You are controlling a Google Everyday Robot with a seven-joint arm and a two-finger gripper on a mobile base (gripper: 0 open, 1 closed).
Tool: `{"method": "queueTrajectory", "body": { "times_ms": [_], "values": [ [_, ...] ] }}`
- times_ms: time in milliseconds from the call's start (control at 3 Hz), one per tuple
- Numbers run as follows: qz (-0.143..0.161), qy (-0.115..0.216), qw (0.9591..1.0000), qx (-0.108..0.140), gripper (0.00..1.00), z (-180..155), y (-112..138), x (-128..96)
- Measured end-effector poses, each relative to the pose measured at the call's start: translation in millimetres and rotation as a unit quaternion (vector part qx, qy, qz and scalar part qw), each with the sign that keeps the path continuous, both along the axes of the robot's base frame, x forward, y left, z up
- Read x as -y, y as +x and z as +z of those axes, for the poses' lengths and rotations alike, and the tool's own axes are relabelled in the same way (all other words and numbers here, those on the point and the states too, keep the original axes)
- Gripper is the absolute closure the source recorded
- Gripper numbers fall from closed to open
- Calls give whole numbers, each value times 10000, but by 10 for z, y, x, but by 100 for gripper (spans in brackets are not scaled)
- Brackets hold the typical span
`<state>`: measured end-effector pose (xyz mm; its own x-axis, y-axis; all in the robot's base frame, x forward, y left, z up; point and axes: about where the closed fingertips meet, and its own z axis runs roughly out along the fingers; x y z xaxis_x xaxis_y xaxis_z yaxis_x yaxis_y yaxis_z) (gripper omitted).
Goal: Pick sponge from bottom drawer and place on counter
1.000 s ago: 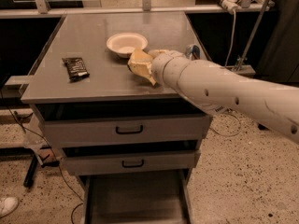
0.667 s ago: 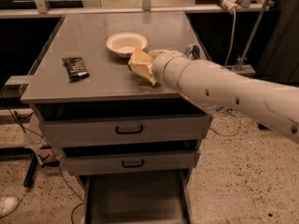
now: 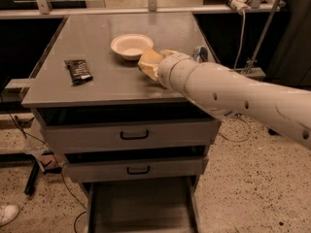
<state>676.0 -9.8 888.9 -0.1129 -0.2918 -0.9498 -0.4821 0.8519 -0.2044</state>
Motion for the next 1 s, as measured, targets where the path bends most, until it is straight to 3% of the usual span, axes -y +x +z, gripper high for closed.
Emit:
{"method": "queueTrajectory", "body": {
  "times_ms": [333, 667, 1000],
  "values": [
    [0, 0, 10000, 0, 11, 0, 0, 0],
    [0, 0, 10000, 0, 0, 1, 0, 0],
    [0, 0, 10000, 0, 0, 1, 0, 0]
  ]
}}
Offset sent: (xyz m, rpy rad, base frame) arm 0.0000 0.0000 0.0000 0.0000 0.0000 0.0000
